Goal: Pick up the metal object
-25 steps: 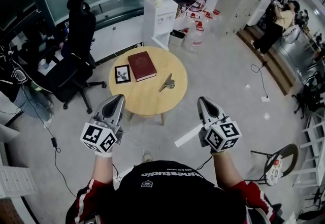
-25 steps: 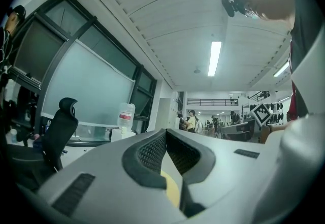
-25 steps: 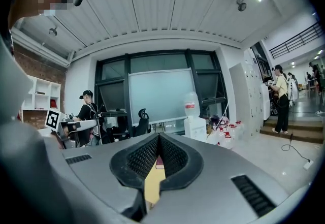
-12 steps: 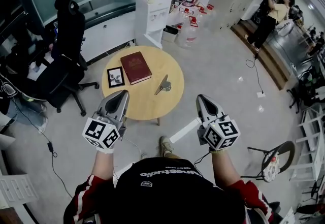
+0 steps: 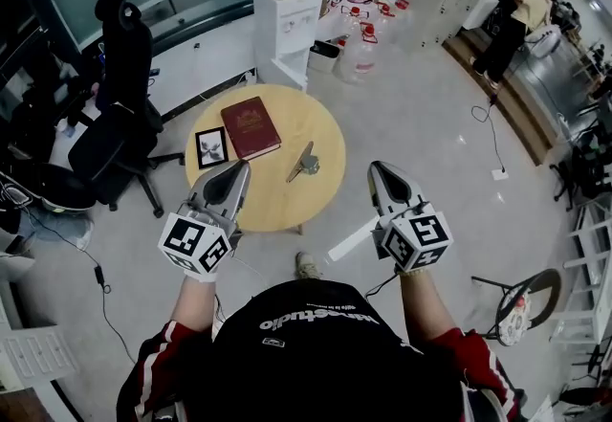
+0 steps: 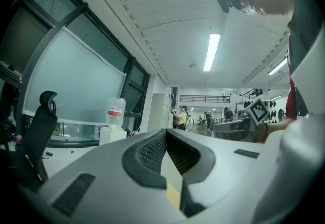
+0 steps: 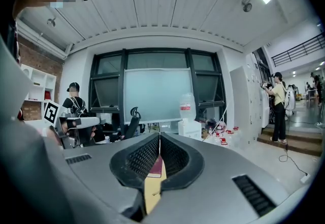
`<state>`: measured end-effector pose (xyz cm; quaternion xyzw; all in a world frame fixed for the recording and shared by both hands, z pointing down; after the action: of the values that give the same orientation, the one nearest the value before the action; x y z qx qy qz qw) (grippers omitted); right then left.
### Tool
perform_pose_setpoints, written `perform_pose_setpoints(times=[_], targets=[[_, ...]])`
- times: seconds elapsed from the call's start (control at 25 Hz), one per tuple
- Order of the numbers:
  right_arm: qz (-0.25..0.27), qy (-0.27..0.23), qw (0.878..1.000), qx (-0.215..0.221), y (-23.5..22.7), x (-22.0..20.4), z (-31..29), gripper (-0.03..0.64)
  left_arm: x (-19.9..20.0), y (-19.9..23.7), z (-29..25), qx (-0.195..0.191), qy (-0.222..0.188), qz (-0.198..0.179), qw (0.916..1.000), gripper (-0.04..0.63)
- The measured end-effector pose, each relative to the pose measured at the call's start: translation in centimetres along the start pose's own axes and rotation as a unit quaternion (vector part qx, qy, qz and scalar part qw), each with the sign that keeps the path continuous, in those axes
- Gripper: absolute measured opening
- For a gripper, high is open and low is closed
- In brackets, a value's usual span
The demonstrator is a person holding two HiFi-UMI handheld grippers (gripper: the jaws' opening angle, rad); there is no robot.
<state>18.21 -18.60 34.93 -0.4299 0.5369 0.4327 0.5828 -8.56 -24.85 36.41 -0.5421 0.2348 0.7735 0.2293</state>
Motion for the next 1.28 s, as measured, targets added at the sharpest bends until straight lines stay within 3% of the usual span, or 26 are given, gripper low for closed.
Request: perform_pose_setpoints(times=[0.44,0.56,0.76,1.28], targets=[[-0.008,0.018,0.999,0.039,-1.2,-2.6,-2.1,0.110,-2.1,-1.7,-2.4,-0.021,0.023,-0.034,0.9989,0.017],[-0.010,0.030,0.998,0.049,-1.3,-4.0,-2.9,0.126,-2.7,-1.8,-2.4,-0.019,0.026,-0.026,0.9991,0.018],[0.022,0.072,0.995,0.060,-1.7,-7.2,-4.1,0.129,-2.3,-2.4,-2.1,-0.014,0.022,-0.015,0.9996,0.018],[0.038,0.173,0.979,0.100,-3.1,-17.3,-7.8,0.135,-3.3,-1.0,-1.2,0.031,0.045,-0.027,0.9981,0.017]])
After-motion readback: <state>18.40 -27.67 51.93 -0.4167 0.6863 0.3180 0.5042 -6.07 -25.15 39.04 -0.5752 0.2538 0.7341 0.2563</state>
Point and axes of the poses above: the fingertips, and each gripper's own axes: z backward along the fingers, y to its left, x out of its top, the point moved 4 cm from there along z, backward along the fingers, and after that the axes turned 13 degrees about -y, right-handed, at the moved point
